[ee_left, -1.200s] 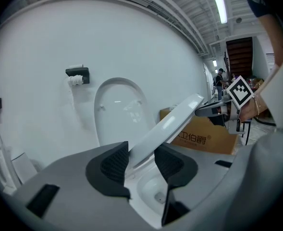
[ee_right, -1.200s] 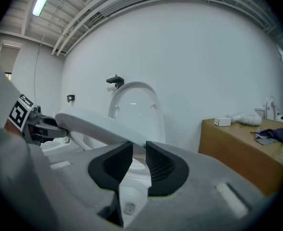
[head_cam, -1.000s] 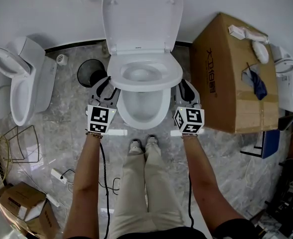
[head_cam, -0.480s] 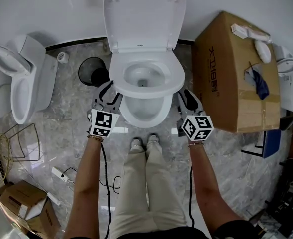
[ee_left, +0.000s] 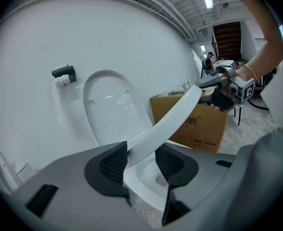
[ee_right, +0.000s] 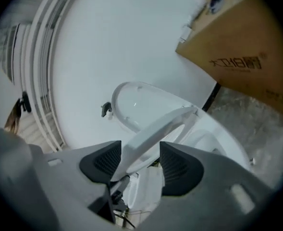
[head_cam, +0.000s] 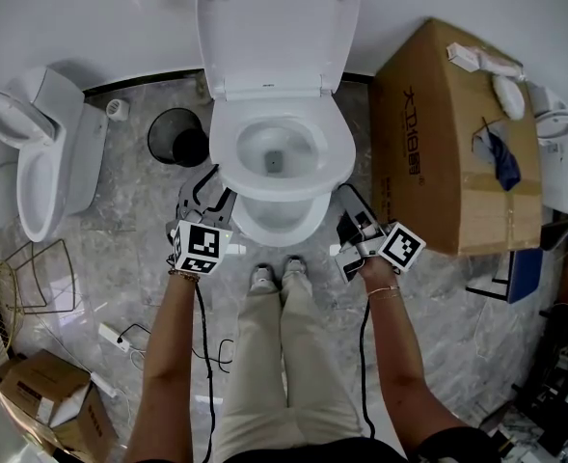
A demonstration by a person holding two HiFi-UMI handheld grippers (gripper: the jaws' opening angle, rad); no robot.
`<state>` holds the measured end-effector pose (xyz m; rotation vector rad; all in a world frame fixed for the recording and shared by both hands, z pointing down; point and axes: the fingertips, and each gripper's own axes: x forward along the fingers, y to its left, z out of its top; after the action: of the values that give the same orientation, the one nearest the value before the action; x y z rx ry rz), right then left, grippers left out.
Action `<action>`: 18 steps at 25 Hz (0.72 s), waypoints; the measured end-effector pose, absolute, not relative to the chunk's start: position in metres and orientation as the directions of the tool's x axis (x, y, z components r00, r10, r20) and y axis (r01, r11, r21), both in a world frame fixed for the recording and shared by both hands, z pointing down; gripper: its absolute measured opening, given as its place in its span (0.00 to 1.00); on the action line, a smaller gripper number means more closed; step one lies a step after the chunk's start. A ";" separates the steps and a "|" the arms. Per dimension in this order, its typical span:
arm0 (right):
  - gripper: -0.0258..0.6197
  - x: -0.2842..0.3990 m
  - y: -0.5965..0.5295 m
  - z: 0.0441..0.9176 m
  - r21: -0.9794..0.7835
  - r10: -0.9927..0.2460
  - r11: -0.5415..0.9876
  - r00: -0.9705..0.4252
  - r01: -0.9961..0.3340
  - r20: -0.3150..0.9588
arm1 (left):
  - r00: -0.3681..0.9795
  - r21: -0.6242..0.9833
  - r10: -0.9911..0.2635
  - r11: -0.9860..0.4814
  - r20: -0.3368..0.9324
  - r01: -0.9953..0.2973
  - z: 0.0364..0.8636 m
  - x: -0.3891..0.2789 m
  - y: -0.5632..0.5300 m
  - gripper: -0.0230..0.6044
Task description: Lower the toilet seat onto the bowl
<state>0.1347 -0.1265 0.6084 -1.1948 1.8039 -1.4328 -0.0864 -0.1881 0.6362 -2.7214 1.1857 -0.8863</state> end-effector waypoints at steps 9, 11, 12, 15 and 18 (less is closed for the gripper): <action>0.35 0.141 -0.146 0.615 -0.983 -0.914 -0.032 -0.394 -0.183 0.103 | 0.519 -0.252 -0.690 -0.692 0.504 -0.676 0.649 -0.087 -0.177 0.31; 0.34 0.140 -0.145 0.616 -0.982 -0.911 -0.038 -0.398 -0.183 0.110 | 0.528 -0.183 -0.679 -0.685 0.510 -0.705 0.651 -0.084 -0.174 0.43; 0.33 0.140 -0.145 0.617 -0.982 -0.910 -0.040 -0.400 -0.183 0.111 | 0.534 -0.156 -0.673 -0.684 0.513 -0.713 0.652 -0.082 -0.172 0.48; 0.33 0.140 -0.141 0.621 -0.981 -0.907 -0.045 -0.404 -0.189 0.119 | 0.545 -0.100 -0.654 -0.683 0.524 -0.724 0.657 -0.080 -0.162 0.52; 0.33 0.140 -0.139 0.623 -0.980 -0.906 -0.050 -0.405 -0.191 0.125 | 0.575 0.082 -0.628 -0.635 0.525 -0.768 0.666 -0.091 -0.148 0.53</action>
<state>0.1398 -0.1390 0.6234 -1.1782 1.6194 -1.5040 -0.0908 -0.1477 0.6656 -3.0491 1.3920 -0.8046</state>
